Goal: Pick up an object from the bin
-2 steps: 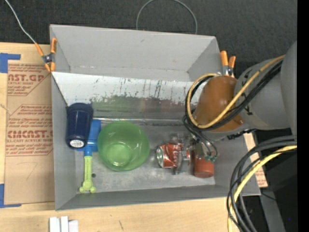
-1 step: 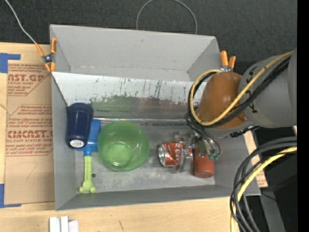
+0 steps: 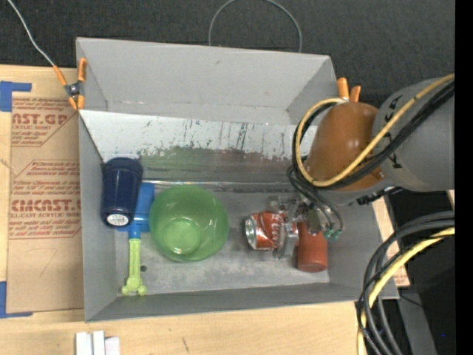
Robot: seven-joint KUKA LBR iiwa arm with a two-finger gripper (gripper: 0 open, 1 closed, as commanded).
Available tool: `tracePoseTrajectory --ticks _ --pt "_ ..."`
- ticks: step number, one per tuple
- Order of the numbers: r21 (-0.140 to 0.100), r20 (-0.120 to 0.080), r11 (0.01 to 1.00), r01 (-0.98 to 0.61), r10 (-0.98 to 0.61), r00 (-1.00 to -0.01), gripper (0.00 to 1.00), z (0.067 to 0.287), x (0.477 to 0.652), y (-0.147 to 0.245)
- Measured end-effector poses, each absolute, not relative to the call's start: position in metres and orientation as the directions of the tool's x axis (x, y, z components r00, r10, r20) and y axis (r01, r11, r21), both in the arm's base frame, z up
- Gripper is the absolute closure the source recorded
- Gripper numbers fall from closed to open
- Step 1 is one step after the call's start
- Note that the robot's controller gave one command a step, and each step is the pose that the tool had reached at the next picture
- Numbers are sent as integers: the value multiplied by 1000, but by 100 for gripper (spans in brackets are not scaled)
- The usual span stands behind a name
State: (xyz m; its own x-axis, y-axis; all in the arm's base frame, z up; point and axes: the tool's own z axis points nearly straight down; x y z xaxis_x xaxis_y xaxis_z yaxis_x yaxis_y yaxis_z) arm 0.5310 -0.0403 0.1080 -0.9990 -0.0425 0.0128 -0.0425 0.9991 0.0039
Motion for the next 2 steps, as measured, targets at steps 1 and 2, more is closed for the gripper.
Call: tracePoseTrajectory --ticks 1,2 --pt "4 11 999 -43 -43 -999 100 124 531 -40" --pt "3 9 999 -43 -43 -999 100 131 532 -40"
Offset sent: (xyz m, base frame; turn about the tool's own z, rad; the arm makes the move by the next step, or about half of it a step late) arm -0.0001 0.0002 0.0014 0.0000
